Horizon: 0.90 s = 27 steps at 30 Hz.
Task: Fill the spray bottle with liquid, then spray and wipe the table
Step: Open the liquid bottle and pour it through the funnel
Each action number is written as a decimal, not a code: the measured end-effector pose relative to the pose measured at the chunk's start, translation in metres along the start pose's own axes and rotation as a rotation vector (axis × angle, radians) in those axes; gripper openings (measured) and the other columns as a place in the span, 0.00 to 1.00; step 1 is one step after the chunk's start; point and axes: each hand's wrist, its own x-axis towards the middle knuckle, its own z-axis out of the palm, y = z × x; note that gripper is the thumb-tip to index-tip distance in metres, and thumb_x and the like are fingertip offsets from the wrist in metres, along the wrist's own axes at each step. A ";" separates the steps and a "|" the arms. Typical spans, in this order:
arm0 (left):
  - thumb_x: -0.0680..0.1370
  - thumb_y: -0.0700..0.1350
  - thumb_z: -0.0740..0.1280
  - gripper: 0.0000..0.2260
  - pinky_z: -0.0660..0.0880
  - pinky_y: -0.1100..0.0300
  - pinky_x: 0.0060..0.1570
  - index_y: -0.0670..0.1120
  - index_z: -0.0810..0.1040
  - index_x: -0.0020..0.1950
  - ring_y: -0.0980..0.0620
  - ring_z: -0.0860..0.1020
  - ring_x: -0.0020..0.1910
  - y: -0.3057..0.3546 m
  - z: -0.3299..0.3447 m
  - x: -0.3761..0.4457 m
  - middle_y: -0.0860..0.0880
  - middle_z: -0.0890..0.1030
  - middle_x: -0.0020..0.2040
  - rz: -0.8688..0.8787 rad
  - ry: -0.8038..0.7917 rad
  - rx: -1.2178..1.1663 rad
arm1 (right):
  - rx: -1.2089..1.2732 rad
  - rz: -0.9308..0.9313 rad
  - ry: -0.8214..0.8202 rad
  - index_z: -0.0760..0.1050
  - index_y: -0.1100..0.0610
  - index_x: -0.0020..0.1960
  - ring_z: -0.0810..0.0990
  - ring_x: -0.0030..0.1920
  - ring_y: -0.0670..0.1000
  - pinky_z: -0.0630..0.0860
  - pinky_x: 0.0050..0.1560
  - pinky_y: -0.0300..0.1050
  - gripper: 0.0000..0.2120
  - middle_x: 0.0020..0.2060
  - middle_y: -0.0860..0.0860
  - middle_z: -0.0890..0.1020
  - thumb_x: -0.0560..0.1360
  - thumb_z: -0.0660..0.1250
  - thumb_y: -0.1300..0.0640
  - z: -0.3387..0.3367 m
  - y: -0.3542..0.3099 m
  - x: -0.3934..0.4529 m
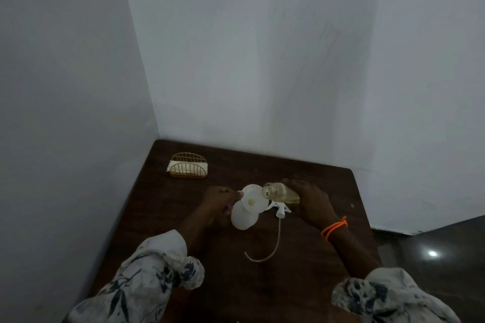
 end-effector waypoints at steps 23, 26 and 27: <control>0.76 0.48 0.77 0.10 0.74 0.62 0.28 0.42 0.85 0.51 0.53 0.78 0.31 -0.003 0.001 0.001 0.44 0.84 0.41 0.026 0.003 0.052 | -0.066 -0.077 0.118 0.75 0.45 0.71 0.82 0.61 0.50 0.66 0.49 0.38 0.32 0.64 0.46 0.82 0.69 0.78 0.52 0.001 0.003 0.002; 0.77 0.48 0.76 0.11 0.74 0.62 0.29 0.41 0.85 0.52 0.52 0.78 0.32 -0.002 0.000 0.000 0.43 0.84 0.42 0.024 0.001 0.049 | -0.080 -0.077 0.136 0.76 0.45 0.70 0.84 0.57 0.50 0.66 0.47 0.38 0.31 0.61 0.46 0.83 0.68 0.79 0.54 0.001 0.002 0.002; 0.77 0.48 0.76 0.10 0.74 0.62 0.29 0.41 0.85 0.52 0.52 0.78 0.32 -0.002 0.000 -0.001 0.43 0.84 0.42 0.024 -0.003 0.044 | -0.085 -0.077 0.136 0.77 0.46 0.69 0.84 0.56 0.50 0.66 0.46 0.38 0.31 0.59 0.45 0.84 0.67 0.79 0.54 0.000 0.001 0.002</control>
